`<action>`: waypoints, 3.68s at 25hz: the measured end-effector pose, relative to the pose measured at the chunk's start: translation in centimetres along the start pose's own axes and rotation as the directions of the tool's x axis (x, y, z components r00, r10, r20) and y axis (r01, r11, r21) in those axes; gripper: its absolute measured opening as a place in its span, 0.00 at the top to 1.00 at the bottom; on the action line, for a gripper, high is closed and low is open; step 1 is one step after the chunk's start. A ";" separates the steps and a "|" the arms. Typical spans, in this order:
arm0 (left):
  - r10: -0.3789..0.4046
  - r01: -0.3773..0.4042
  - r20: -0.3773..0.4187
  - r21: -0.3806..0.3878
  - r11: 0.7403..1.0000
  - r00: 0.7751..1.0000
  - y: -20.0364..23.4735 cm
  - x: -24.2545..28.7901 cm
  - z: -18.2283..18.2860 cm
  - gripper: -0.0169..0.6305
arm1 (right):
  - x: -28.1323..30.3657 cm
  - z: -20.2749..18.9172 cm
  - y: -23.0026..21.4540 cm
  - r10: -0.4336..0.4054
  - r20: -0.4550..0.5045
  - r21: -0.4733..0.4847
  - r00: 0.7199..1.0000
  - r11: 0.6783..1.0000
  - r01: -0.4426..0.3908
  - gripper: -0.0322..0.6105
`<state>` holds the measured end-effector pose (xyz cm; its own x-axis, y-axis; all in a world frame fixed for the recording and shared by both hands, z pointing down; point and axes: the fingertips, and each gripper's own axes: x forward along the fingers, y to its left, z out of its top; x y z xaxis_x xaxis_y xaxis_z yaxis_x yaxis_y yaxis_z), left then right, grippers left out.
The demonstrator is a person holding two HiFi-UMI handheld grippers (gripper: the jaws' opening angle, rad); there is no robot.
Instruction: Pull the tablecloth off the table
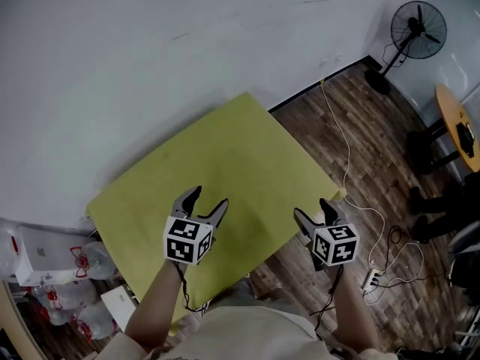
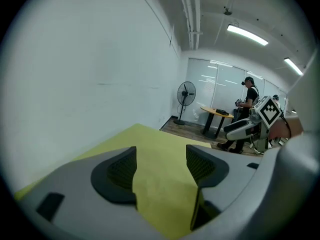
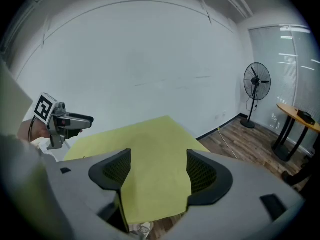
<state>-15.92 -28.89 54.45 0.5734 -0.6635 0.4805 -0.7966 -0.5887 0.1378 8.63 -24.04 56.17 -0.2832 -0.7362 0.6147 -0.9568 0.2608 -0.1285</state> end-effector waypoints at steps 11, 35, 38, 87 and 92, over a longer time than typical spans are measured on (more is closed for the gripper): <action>-0.013 0.004 -0.165 -0.058 0.998 0.986 2.4 7.4 -6.1 0.48 | 6.3 -3.0 -3.9 -0.028 -0.084 0.042 0.996 0.999 0.031 0.38; 0.104 -0.166 -0.469 -0.092 0.982 0.877 2.6 14.1 -17.4 0.42 | 14.1 -11.8 -12.7 -0.110 -0.247 0.026 0.963 0.992 0.120 0.33; 0.140 -0.198 -0.471 -0.077 0.977 0.871 2.6 14.8 -18.7 0.41 | 14.2 -12.1 -12.8 -0.121 -0.240 -0.002 0.963 0.992 0.124 0.32; 0.258 -0.249 0.046 -0.143 0.958 0.965 -3.1 -0.4 -0.2 0.94 | -1.7 3.5 -2.4 0.277 0.137 -0.019 0.951 0.961 -0.277 0.89; 0.253 -0.239 0.176 -0.095 0.966 0.951 -3.6 -2.9 8.1 0.94 | -6.5 11.3 -3.0 0.269 0.310 -0.103 0.912 0.963 -0.249 0.89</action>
<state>-13.15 -28.57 45.58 0.3776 -0.8613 0.3400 -0.9252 -0.3658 0.1008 12.63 -27.09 43.81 -0.5358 -0.7949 0.2845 -0.8442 0.4986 -0.1970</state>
